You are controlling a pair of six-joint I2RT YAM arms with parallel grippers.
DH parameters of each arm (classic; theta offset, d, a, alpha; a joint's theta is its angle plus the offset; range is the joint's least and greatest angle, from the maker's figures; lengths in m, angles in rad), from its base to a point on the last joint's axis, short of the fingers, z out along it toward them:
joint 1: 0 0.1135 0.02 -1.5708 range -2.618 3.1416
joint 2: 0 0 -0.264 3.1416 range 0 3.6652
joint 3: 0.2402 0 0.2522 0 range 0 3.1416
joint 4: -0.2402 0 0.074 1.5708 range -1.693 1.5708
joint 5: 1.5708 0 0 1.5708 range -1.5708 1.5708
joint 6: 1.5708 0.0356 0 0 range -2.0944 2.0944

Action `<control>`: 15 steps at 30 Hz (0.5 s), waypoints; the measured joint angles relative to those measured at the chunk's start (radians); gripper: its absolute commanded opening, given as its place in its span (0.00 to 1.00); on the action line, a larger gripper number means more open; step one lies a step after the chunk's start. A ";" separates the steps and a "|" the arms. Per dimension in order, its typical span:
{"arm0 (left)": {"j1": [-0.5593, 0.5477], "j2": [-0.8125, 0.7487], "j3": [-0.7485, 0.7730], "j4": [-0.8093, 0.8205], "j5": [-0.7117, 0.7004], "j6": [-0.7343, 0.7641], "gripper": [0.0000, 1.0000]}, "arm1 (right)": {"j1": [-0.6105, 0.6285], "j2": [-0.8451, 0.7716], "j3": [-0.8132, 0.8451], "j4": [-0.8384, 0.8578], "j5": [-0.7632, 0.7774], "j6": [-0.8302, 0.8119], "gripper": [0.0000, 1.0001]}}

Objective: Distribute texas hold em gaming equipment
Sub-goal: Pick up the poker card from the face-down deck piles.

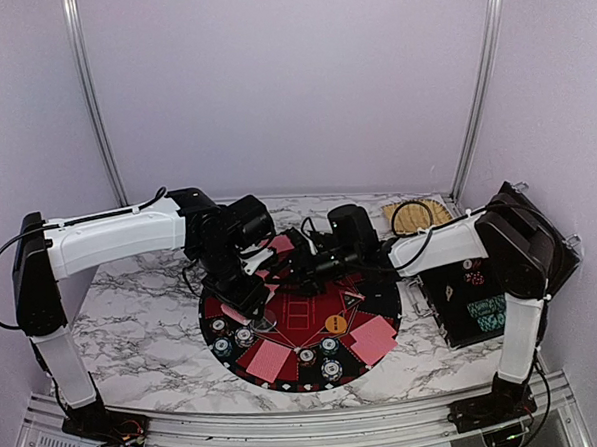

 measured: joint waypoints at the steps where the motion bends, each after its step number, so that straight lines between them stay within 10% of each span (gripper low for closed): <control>1: 0.000 0.000 0.000 0.000 0.000 0.000 0.36 | 0.000 -0.004 -0.002 -0.001 0.001 0.000 0.45; 15: 0.000 0.000 0.000 0.000 0.000 -0.001 0.36 | -0.001 -0.065 -0.031 0.012 0.002 0.013 0.24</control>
